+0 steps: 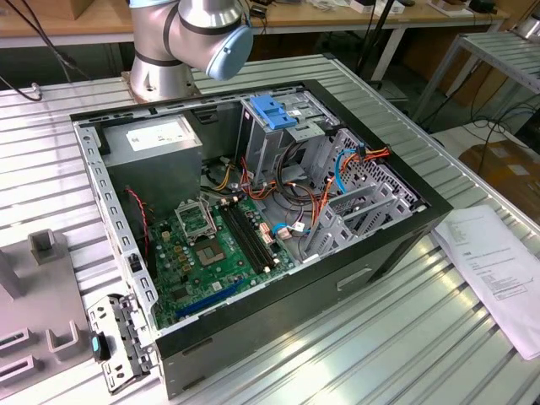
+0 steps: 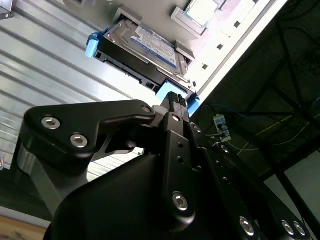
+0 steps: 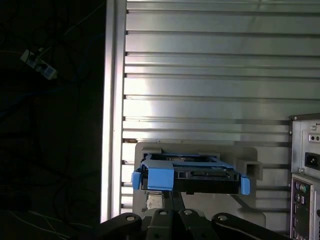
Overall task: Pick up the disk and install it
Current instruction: 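Pick up the disk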
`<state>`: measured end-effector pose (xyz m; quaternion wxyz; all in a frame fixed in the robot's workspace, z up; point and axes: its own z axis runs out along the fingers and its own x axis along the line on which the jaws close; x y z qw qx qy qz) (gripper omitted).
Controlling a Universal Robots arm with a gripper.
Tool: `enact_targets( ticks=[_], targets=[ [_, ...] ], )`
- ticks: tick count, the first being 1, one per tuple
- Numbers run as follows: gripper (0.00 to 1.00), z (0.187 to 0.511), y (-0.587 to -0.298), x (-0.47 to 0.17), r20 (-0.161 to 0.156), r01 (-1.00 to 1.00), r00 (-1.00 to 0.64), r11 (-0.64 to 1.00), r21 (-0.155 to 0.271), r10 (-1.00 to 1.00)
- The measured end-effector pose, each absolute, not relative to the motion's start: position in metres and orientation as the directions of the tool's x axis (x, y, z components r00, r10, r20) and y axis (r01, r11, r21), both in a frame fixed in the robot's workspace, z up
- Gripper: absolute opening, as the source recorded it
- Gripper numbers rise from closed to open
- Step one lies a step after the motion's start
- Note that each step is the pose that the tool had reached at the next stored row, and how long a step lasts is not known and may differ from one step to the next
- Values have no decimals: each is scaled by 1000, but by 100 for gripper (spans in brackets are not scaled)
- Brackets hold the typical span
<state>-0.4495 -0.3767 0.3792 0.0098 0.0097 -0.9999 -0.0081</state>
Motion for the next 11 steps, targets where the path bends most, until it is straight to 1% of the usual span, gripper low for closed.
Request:
enact_targets(
  ticks=[11],
  targets=[
    [11, 379, -377, -450, 20, -35, -999, 999, 16, -36]
  ],
)
